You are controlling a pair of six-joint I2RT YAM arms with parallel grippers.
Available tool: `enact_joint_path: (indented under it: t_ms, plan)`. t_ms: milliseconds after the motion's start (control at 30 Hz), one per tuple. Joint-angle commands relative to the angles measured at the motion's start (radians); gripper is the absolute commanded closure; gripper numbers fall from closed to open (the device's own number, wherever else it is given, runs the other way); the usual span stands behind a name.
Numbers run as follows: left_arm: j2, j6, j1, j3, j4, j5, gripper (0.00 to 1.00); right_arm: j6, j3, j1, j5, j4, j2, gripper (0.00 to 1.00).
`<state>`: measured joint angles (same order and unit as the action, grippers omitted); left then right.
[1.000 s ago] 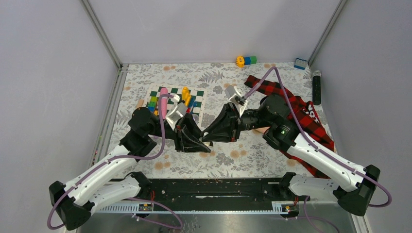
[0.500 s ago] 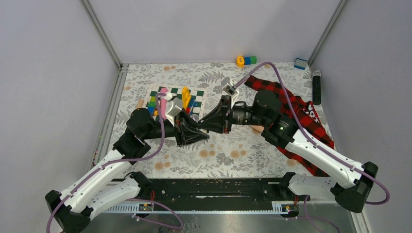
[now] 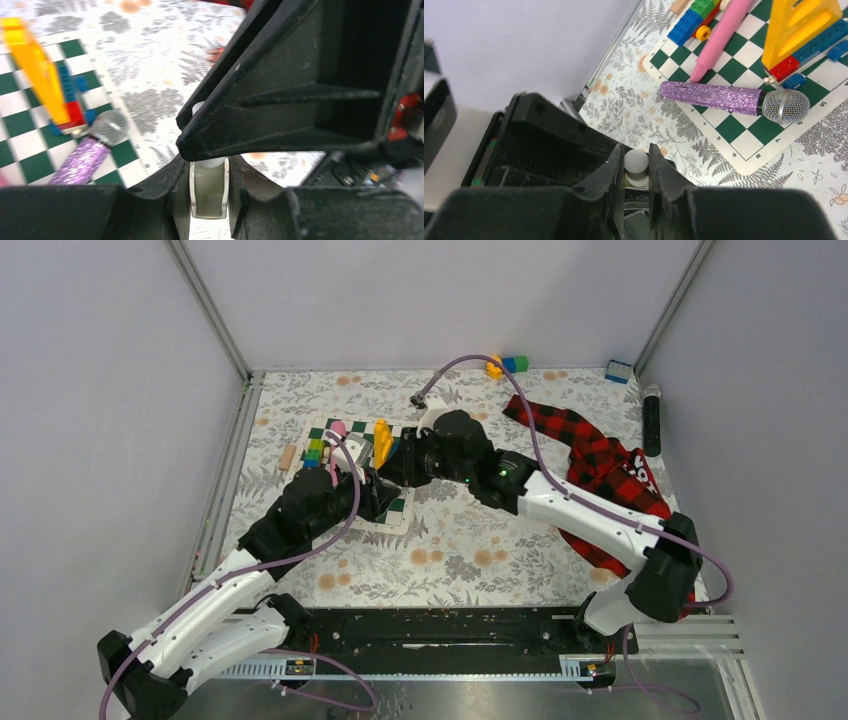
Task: Paint the nails
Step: Screw the nail polish bottle.
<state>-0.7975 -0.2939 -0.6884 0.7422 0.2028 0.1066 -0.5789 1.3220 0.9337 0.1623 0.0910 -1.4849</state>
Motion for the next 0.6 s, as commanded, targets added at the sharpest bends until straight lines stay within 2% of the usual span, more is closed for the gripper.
enact_joint_path:
  t_ms: [0,233,500,533,567]
  plan:
    - [-0.025,0.039,0.018,0.021,-0.164,-0.328,1.00,-0.166,0.074,0.102,-0.009,0.122,-0.084,1.00]
    - [-0.063,0.046,0.015,0.005,-0.160,-0.418,1.00,-0.249,0.145,0.125,-0.150,0.096,-0.188,1.00]
    - [-0.074,0.055,0.016,0.007,-0.160,-0.421,1.00,-0.237,0.154,0.126,-0.233,0.061,-0.181,1.00]
    - [-0.069,0.057,0.016,0.005,-0.164,-0.416,1.00,-0.222,0.147,0.125,-0.238,0.059,-0.170,0.98]
    - [-0.063,0.059,0.015,0.003,-0.170,-0.412,1.00,-0.199,0.146,0.125,-0.242,0.058,-0.157,0.92]
